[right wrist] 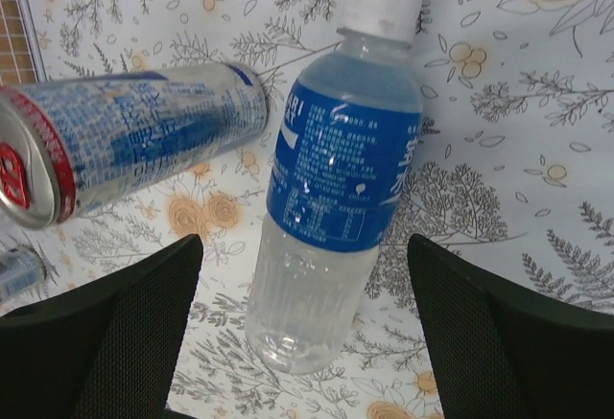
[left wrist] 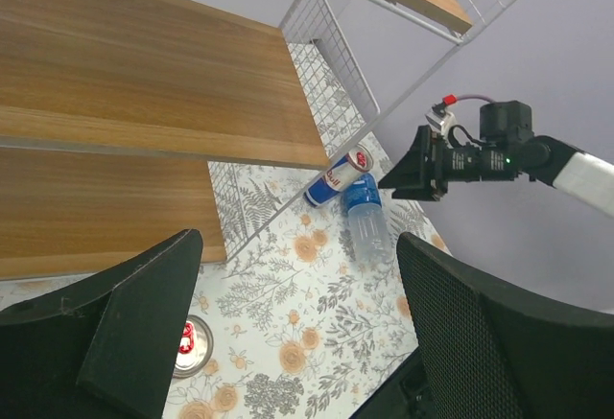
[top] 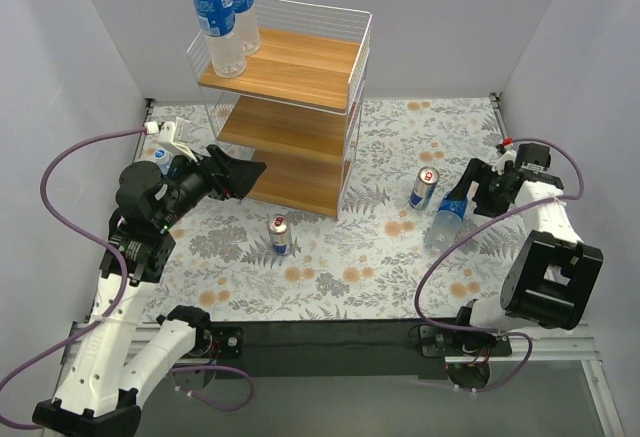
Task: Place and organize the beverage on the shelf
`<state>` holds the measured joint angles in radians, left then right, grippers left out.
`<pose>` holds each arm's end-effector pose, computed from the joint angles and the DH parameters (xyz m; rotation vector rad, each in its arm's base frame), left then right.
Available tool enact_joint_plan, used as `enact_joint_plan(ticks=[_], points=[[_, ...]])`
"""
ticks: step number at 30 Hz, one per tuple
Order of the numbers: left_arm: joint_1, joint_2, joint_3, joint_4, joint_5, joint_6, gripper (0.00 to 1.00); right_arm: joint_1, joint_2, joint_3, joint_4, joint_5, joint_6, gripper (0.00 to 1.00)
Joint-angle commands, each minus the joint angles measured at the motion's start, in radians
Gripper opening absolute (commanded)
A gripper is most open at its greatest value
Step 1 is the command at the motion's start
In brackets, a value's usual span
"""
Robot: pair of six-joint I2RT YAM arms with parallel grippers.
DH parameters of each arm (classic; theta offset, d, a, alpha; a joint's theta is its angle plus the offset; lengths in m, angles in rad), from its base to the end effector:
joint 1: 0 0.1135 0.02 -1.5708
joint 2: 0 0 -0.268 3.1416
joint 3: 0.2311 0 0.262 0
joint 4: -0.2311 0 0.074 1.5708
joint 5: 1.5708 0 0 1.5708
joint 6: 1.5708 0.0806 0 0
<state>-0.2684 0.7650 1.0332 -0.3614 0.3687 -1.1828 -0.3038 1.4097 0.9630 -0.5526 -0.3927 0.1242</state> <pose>0.1902 -0.0824 0.4107 -0.5301 1.7831 -1.3644 0.3081 -0.0643 0.1971 0.3894 2.4817 0.4307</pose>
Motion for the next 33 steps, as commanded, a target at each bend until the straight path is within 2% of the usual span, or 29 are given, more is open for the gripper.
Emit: enact_joint_plan(ticks=[1, 8, 15, 21, 24, 33], points=[[0.005, -0.006, -0.015, 0.021, 0.058, -0.020, 0.82, -0.004, 0.058, 0.085, 0.019, -0.012, 0.038, 0.92], [0.005, -0.016, -0.016, 0.025, 0.087, -0.044, 0.82, -0.004, 0.227, 0.158, 0.025, 0.057, 0.054, 0.88], [0.005, 0.000, -0.032, 0.076, 0.164, -0.093, 0.82, -0.003, 0.339, 0.181, 0.026, 0.063, 0.037, 0.84], [0.005, 0.036, -0.038, 0.099, 0.237, -0.139, 0.82, -0.003, 0.402, 0.171, 0.020, 0.052, 0.019, 0.74], [0.003, 0.045, -0.042, 0.111, 0.259, -0.159, 0.82, -0.003, 0.419, 0.163, 0.020, 0.064, 0.009, 0.66], [-0.051, 0.074, -0.065, 0.125, 0.273, -0.161, 0.82, -0.020, 0.414, 0.146, 0.014, 0.104, -0.003, 0.50]])
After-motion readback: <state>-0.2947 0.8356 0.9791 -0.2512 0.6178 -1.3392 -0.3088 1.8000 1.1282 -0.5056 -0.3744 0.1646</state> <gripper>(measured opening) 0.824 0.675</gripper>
